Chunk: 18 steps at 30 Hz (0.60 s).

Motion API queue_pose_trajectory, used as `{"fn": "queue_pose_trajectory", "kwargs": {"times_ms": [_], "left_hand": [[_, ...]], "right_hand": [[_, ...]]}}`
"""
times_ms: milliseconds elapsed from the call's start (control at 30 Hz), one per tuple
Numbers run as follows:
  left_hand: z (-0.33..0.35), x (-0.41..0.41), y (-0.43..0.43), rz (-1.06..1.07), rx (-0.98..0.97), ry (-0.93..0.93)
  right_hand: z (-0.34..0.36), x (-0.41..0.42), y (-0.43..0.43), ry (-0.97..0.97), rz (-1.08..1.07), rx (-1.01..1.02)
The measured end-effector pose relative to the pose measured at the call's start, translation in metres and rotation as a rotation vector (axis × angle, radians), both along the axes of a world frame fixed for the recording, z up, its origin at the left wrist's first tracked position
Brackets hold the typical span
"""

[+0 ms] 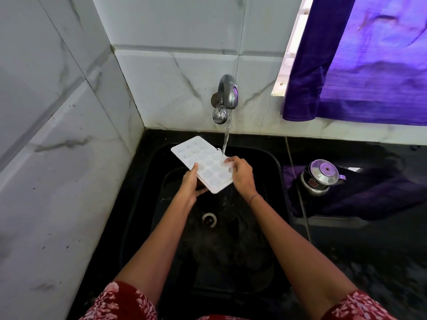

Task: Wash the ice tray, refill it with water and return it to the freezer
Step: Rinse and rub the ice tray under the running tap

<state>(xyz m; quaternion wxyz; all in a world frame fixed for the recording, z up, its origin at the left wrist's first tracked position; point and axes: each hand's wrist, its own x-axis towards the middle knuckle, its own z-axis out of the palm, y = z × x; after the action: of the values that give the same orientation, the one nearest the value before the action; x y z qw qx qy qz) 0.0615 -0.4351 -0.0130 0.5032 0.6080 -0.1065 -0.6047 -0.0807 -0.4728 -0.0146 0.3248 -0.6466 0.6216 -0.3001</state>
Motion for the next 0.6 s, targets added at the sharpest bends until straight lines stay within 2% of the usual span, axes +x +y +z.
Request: {"fn": "queue_pose_trajectory", "kwargs": {"times_ms": [100, 167, 233, 300, 367, 433, 500, 600], "left_hand": [[-0.002, -0.001, 0.003, -0.058, -0.009, 0.009], [-0.002, 0.000, 0.003, -0.069, -0.045, 0.000], [-0.001, 0.001, 0.002, -0.065, -0.086, -0.024], [0.000, 0.003, 0.001, -0.049, -0.121, -0.037], [0.000, 0.004, 0.000, -0.033, -0.144, -0.046], [0.000, 0.005, -0.001, -0.017, -0.150, -0.063], [0.000, 0.004, -0.003, 0.000, -0.155, -0.065], [0.002, 0.007, -0.005, 0.016, -0.166, -0.084]], "right_hand": [[-0.002, -0.002, 0.001, 0.036, 0.015, 0.002], [-0.003, -0.001, 0.001, -0.149, -0.067, 0.102], [-0.001, -0.002, 0.001, -0.163, -0.089, 0.152], [0.003, -0.004, -0.001, 0.029, 0.047, 0.096], [0.006, -0.010, -0.005, 0.400, 0.229, -0.038], [0.011, -0.011, -0.010, 0.660, 0.268, -0.133], [0.015, -0.009, -0.014, 0.731, 0.267, -0.170], [0.017, -0.006, -0.019, 0.741, 0.332, -0.193]]}}
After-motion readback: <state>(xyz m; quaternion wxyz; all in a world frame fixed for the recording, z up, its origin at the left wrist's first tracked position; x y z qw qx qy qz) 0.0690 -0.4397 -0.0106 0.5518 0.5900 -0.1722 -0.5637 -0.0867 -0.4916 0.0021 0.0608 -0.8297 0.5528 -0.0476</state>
